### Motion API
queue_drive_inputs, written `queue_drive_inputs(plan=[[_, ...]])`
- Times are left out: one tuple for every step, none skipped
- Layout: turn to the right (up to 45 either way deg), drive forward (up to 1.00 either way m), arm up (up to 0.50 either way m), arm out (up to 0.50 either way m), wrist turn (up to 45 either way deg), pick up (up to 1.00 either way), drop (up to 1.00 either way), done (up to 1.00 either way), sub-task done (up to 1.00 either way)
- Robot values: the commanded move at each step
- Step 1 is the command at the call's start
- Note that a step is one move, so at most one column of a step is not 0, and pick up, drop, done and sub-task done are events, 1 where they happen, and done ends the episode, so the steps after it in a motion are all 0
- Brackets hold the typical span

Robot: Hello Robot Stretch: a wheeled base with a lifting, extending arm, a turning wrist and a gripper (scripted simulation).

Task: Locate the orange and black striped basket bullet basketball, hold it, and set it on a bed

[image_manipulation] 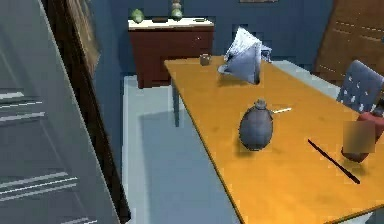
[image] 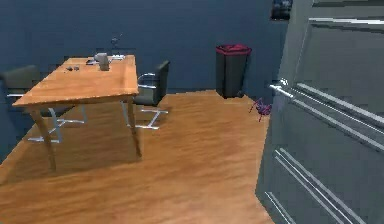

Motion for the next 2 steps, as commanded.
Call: queue_drive_inputs(plan=[[0.0, 1.0, 0.0, 0.0, 0.0, 0.0, 0.0, 0.0, 0.0], [-9.0, 0.0, 0.0, 0.0, 0.0, 0.0, 0.0, 0.0, 0.0]])
